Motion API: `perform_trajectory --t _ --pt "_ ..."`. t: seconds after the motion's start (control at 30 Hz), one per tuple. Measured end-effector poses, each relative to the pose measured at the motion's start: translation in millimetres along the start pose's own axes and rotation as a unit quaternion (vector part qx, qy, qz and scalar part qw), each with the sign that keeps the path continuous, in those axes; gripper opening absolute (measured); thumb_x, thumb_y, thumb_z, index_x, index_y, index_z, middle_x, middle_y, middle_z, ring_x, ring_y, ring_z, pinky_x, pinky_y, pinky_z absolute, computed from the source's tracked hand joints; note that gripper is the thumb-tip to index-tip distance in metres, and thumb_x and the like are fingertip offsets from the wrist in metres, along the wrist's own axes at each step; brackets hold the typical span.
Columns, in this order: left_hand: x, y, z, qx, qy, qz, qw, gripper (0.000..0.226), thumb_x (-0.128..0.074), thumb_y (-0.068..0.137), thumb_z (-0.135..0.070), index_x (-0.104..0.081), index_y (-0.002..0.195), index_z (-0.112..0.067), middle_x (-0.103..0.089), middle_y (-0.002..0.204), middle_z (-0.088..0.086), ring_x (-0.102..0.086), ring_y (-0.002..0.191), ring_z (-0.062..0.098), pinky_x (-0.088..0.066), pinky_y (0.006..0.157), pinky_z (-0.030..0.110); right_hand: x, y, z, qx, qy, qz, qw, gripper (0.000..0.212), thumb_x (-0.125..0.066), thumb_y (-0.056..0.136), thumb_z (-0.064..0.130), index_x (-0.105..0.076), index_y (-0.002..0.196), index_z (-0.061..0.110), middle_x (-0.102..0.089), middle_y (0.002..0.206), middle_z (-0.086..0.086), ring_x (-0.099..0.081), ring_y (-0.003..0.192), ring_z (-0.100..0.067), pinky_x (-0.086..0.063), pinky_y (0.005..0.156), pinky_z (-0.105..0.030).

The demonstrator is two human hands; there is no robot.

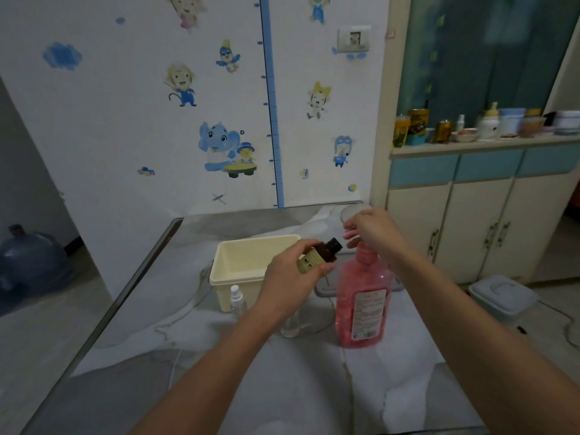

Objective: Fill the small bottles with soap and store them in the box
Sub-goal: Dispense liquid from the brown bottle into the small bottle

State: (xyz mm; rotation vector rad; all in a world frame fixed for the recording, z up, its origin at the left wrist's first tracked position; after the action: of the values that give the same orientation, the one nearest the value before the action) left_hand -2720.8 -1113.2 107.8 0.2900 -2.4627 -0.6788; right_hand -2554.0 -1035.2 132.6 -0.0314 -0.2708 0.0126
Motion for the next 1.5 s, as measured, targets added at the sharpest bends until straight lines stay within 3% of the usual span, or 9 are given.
perform_trajectory --t 0.17,0.33,0.5,0.7,0.9,1.1,1.23,1.4,1.5 --pt "-1.3 5.1 -5.5 0.005 0.001 0.001 1.0 0.035 -0.075 0.076 -0.039 -0.064 0.109 -0.035 -0.066 0.098 -0.015 -0.059 0.092 0.003 -0.049 0.079 0.024 -4.2 -4.0 1.0 -0.014 0.023 0.021 0.999 0.013 -0.051 0.089 -0.002 -0.064 0.091 -0.006 -0.065 0.077 -0.016 -0.058 0.055 -0.02 -0.037 0.036 -0.015" --pt "-18.4 20.7 -2.3 0.02 -0.007 0.028 0.999 0.035 -0.075 0.076 -0.042 -0.063 0.109 -0.039 -0.066 0.097 -0.015 -0.059 0.09 0.0 -0.046 0.074 0.016 -6.0 10.0 -1.8 0.005 -0.107 0.055 0.993 0.018 -0.051 0.091 0.0 -0.067 0.098 -0.003 -0.067 0.083 -0.011 -0.057 0.058 -0.012 -0.04 0.044 -0.011" --pt "-20.0 23.9 -7.9 0.013 -0.006 0.044 0.999 0.036 -0.075 0.073 -0.044 -0.065 0.108 -0.038 -0.067 0.096 -0.013 -0.061 0.09 0.006 -0.051 0.079 0.029 -1.3 14.3 4.1 0.061 -0.211 0.021 0.975 0.029 -0.049 0.088 0.01 -0.067 0.105 -0.006 -0.069 0.079 -0.012 -0.056 0.054 -0.014 -0.045 0.047 -0.023" --pt "-18.1 24.6 -5.9 0.012 -0.009 0.05 0.999 0.035 -0.078 0.074 -0.039 -0.069 0.107 -0.034 -0.069 0.092 -0.013 -0.061 0.086 0.003 -0.051 0.076 0.026 -10.0 13.4 15.4 0.115 -0.408 0.007 0.906 0.027 -0.069 0.084 0.025 -0.07 0.111 0.026 -0.071 0.107 0.007 -0.062 0.101 -0.013 -0.047 0.092 -0.026" --pt "-25.3 23.3 -2.0 -0.002 -0.02 0.061 0.998 0.035 -0.078 0.075 -0.033 -0.067 0.108 -0.037 -0.069 0.084 -0.008 -0.059 0.076 0.006 -0.047 0.067 0.026 -9.9 13.9 2.4 0.084 -0.318 -0.012 0.944 0.031 -0.068 0.085 0.022 -0.068 0.115 0.022 -0.07 0.107 0.001 -0.06 0.104 -0.018 -0.046 0.09 -0.027" --pt "-25.6 24.7 -7.1 -0.012 -0.031 0.07 0.997 0.036 -0.077 0.076 -0.034 -0.065 0.11 -0.04 -0.066 0.079 -0.01 -0.058 0.073 0.006 -0.044 0.063 0.022 -11.5 6.6 9.7 0.114 -0.4 0.009 0.909 0.038 -0.071 0.082 0.025 -0.064 0.12 0.021 -0.07 0.11 0.001 -0.061 0.106 -0.019 -0.047 0.091 -0.027" --pt "-20.2 30.0 -14.4 -0.025 -0.027 0.079 0.996 0.036 -0.076 0.076 -0.036 -0.061 0.108 -0.045 -0.065 0.079 -0.007 -0.058 0.074 0.01 -0.046 0.066 0.029 -10.2 8.4 16.0 0.116 -0.397 0.028 0.91 0.029 -0.068 0.084 0.021 -0.069 0.113 0.021 -0.072 0.092 0.006 -0.065 0.087 -0.013 -0.05 0.083 -0.025" --pt "-23.4 28.0 -9.0 -0.025 -0.025 0.088 0.995 0.036 -0.074 0.077 -0.038 -0.059 0.109 -0.044 -0.065 0.079 -0.005 -0.057 0.073 0.011 -0.045 0.066 0.033 -20.5 8.3 16.9 0.165 -0.52 0.023 0.838 0.04 -0.071 0.079 0.021 -0.065 0.116 0.035 -0.071 0.102 0.012 -0.062 0.098 -0.011 -0.046 0.087 -0.021" --pt "-28.2 24.2 -1.4 -0.02 -0.034 0.09 0.995 0.039 -0.076 0.078 -0.035 -0.056 0.11 -0.045 -0.067 0.082 -0.001 -0.058 0.074 0.013 -0.046 0.068 0.034 -11.8 18.5 -6.2 0.1 -0.363 0.001 0.927 0.027 -0.066 0.081 0.014 -0.073 0.107 0.017 -0.071 0.082 0.005 -0.064 0.075 -0.009 -0.047 0.065 -0.02"
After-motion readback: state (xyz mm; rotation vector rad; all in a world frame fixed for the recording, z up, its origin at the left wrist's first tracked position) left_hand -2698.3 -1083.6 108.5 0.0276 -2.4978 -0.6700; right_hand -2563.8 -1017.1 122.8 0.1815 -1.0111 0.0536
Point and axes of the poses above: each hand's wrist, its own y-axis towards the middle knuckle, its own x-axis out of the back of the hand, z = x × y, the point moved 8 cm from there along y, towards the middle knuckle
